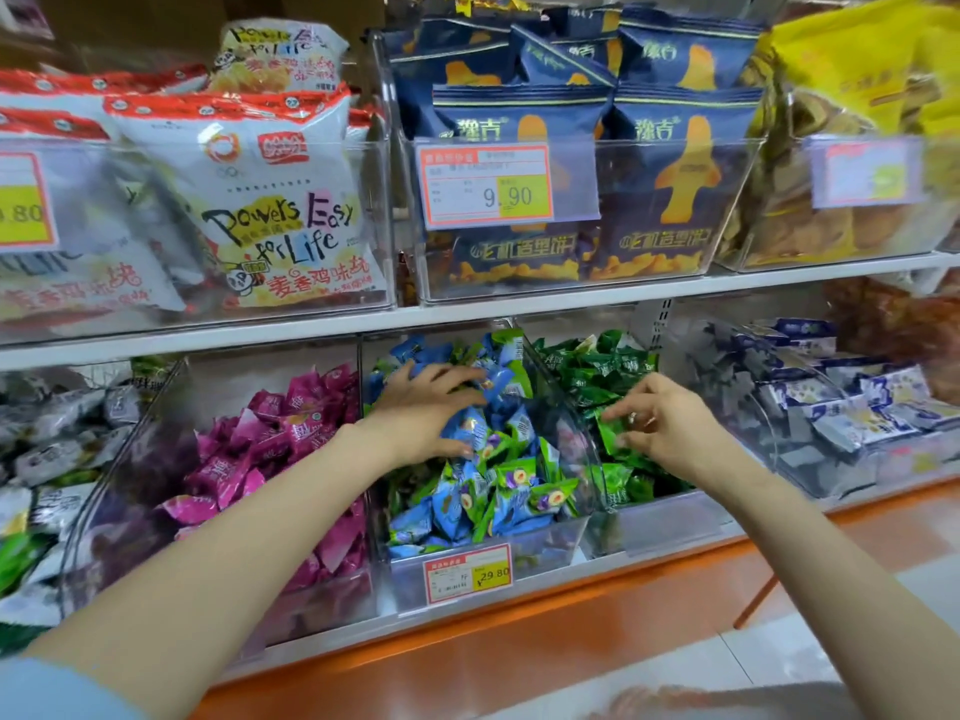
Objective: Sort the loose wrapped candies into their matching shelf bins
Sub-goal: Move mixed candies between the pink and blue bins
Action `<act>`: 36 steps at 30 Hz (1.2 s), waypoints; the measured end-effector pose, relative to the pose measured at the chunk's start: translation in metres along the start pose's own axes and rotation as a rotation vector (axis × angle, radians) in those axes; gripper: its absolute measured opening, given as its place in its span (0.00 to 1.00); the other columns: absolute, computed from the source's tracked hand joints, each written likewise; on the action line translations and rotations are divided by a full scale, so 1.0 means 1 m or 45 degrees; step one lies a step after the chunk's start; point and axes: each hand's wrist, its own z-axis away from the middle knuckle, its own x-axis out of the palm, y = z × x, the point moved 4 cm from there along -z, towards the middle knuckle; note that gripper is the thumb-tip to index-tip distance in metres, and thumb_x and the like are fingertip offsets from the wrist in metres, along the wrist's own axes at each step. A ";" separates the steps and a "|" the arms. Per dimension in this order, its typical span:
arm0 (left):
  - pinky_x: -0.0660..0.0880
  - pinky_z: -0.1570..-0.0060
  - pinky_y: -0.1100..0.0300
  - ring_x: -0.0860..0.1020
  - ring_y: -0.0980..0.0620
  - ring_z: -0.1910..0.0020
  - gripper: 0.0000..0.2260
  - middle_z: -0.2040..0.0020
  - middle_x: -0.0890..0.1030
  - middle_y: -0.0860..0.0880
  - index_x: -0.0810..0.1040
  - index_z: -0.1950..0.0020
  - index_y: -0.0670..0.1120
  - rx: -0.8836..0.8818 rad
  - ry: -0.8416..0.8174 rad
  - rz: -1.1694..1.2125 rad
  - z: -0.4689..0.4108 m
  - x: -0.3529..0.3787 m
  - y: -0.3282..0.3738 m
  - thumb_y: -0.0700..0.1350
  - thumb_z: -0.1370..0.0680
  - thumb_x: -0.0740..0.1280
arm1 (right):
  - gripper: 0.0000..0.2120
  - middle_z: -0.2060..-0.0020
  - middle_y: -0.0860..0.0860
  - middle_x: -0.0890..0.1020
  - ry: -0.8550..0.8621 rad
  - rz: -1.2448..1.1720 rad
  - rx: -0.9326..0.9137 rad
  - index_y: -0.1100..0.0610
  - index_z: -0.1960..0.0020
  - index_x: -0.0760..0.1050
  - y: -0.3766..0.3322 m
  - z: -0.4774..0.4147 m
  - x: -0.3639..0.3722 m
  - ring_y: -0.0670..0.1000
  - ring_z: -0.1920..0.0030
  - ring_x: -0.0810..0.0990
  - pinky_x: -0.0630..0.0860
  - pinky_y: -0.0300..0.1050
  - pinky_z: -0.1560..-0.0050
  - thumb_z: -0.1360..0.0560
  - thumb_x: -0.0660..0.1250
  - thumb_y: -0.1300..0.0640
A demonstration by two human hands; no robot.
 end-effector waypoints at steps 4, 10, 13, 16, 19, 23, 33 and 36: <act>0.53 0.31 0.48 0.56 0.52 0.27 0.28 0.25 0.55 0.57 0.63 0.29 0.58 -0.091 0.022 0.013 -0.005 -0.004 -0.016 0.62 0.27 0.64 | 0.10 0.55 0.50 0.68 0.208 0.113 0.066 0.59 0.48 0.81 0.005 -0.005 0.002 0.51 0.59 0.71 0.66 0.39 0.54 0.28 0.69 0.67; 0.57 0.33 0.48 0.59 0.50 0.28 0.28 0.27 0.61 0.55 0.62 0.28 0.57 -0.239 -0.037 0.089 -0.007 0.003 -0.044 0.61 0.26 0.64 | 0.08 0.55 0.50 0.69 0.179 0.085 0.050 0.56 0.48 0.81 -0.004 -0.008 0.001 0.53 0.58 0.75 0.72 0.44 0.53 0.27 0.69 0.60; 0.57 0.31 0.47 0.60 0.49 0.29 0.28 0.27 0.63 0.54 0.64 0.29 0.55 -0.286 -0.029 0.113 -0.006 0.001 -0.047 0.60 0.26 0.65 | 0.08 0.55 0.47 0.73 0.172 0.002 -0.138 0.52 0.49 0.81 -0.022 -0.003 0.000 0.49 0.55 0.75 0.73 0.46 0.52 0.28 0.71 0.55; 0.62 0.33 0.49 0.62 0.48 0.30 0.27 0.28 0.65 0.51 0.65 0.30 0.51 -0.363 0.031 0.204 -0.005 -0.002 -0.050 0.58 0.26 0.67 | 0.17 0.44 0.46 0.76 -0.082 -0.099 -0.289 0.46 0.45 0.80 -0.038 -0.001 0.006 0.47 0.40 0.70 0.68 0.47 0.39 0.32 0.71 0.42; 0.65 0.37 0.55 0.62 0.48 0.29 0.27 0.25 0.59 0.51 0.64 0.29 0.48 -0.342 0.045 0.276 -0.006 -0.002 -0.047 0.54 0.25 0.68 | 0.35 0.33 0.44 0.68 -0.349 0.028 -0.405 0.44 0.40 0.77 -0.046 0.005 0.021 0.47 0.31 0.59 0.57 0.48 0.31 0.42 0.65 0.27; 0.60 0.31 0.55 0.58 0.48 0.26 0.34 0.24 0.53 0.51 0.59 0.26 0.48 -0.250 -0.128 0.414 -0.006 0.005 -0.040 0.57 0.27 0.68 | 0.38 0.32 0.44 0.67 -0.298 0.356 -0.541 0.43 0.42 0.77 -0.048 0.005 0.038 0.49 0.26 0.53 0.48 0.57 0.26 0.43 0.55 0.23; 0.63 0.33 0.53 0.65 0.51 0.32 0.34 0.32 0.67 0.50 0.68 0.35 0.48 0.136 -0.060 0.465 0.037 -0.006 0.023 0.68 0.33 0.66 | 0.28 0.29 0.50 0.62 -0.436 0.684 -0.581 0.46 0.36 0.71 -0.070 -0.006 0.059 0.53 0.25 0.50 0.42 0.66 0.28 0.32 0.67 0.35; 0.52 0.28 0.47 0.53 0.52 0.26 0.39 0.26 0.58 0.52 0.62 0.28 0.48 0.066 -0.235 0.192 0.041 0.016 0.034 0.70 0.31 0.63 | 0.25 0.31 0.48 0.65 -0.385 0.643 -0.558 0.48 0.39 0.74 -0.071 -0.011 0.058 0.52 0.28 0.55 0.45 0.62 0.27 0.32 0.68 0.38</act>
